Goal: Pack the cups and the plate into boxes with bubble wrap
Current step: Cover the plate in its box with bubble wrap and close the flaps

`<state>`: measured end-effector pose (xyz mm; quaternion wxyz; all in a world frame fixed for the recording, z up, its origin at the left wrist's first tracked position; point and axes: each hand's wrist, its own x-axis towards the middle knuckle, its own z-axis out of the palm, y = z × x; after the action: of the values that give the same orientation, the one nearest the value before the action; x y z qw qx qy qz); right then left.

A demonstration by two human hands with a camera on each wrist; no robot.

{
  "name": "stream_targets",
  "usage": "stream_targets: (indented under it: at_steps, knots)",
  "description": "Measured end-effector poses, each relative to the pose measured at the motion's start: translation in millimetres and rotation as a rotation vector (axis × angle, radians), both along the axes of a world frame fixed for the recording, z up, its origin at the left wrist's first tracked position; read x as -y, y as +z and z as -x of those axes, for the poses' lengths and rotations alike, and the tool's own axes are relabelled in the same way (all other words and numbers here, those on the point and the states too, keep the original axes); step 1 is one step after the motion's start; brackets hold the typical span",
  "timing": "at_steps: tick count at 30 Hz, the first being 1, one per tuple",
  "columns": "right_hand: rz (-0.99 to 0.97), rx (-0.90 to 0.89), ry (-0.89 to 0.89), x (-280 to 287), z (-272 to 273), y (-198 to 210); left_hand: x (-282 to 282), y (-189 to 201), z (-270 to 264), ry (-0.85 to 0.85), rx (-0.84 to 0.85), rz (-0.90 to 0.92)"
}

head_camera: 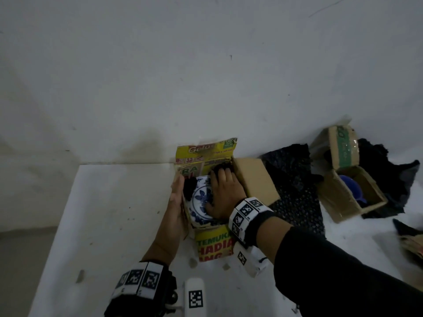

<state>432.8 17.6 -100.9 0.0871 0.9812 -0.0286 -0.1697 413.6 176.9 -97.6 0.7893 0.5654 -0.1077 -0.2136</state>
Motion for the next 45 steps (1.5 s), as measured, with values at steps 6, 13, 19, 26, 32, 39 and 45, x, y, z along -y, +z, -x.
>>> stream_targets:
  at_steps: [6, 13, 19, 26, 32, 39, 45]
  knots:
    - [-0.185, -0.083, -0.098, 5, -2, -5, 1, -7, -2, 0.017, 0.041, 0.0]
    - [-0.25, -0.138, -0.111, 8, -3, -14, -2, -2, -5, 0.016, 0.106, -0.016]
    - [-0.244, -0.22, -0.114, 5, -7, -10, -2, 2, -5, 0.03, 0.135, -0.045]
    - [-0.167, -0.127, -0.123, 2, -14, -6, -4, 2, -2, 0.011, 0.141, -0.019]
    - [-0.165, -0.095, -0.179, 2, -24, 1, -4, -9, -5, 0.015, 0.134, -0.097]
    - [-0.219, -0.169, -0.208, 3, -30, 6, -3, -7, -6, 0.002, 0.144, -0.107]
    - [-0.334, -0.077, -0.271, -1, -18, 5, -3, -9, -5, 0.016, 0.158, -0.16]
